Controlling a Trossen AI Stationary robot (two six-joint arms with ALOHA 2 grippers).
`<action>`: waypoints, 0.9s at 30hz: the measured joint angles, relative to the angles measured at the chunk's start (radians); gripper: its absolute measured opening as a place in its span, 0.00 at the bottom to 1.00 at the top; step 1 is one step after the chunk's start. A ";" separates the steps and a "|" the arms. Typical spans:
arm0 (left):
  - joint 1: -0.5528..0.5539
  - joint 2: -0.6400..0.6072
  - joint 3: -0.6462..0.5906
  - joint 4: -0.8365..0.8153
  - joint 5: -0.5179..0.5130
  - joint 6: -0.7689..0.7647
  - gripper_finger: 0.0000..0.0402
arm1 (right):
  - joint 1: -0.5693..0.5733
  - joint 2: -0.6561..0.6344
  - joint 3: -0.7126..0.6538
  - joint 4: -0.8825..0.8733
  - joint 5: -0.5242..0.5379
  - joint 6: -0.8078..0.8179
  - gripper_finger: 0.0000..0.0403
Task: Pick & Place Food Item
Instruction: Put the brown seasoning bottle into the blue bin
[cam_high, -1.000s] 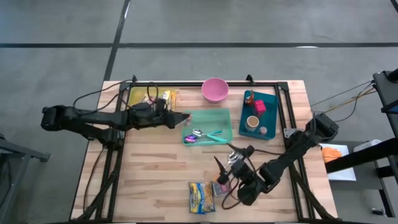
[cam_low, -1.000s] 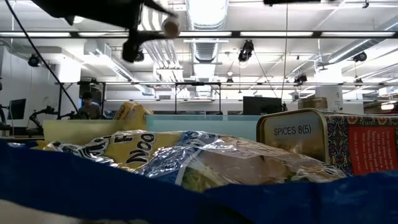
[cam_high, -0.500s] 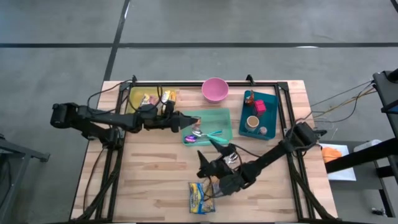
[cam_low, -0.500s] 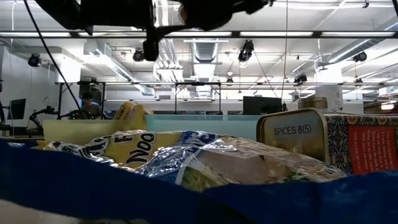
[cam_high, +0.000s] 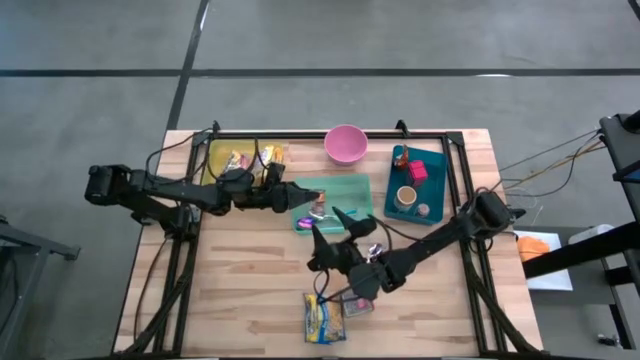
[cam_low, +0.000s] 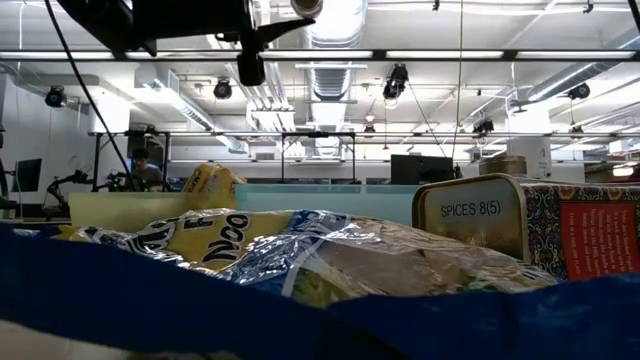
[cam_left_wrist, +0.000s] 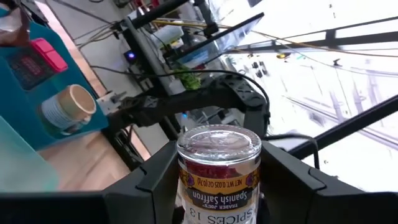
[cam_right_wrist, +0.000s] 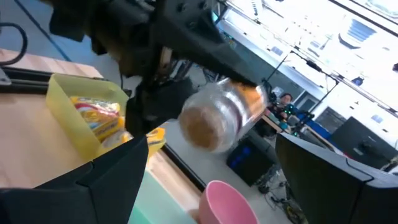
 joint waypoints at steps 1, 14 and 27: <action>-0.001 0.000 0.001 0.000 0.004 -0.001 0.46 | -0.005 -0.001 0.008 0.000 0.000 -0.012 0.87; 0.006 0.000 0.021 0.006 0.125 -0.050 0.46 | -0.066 -0.004 0.072 -0.001 -0.044 -0.183 0.87; 0.039 -0.001 0.052 -0.007 0.135 -0.060 0.46 | -0.073 -0.015 0.073 0.024 -0.035 -0.322 0.87</action>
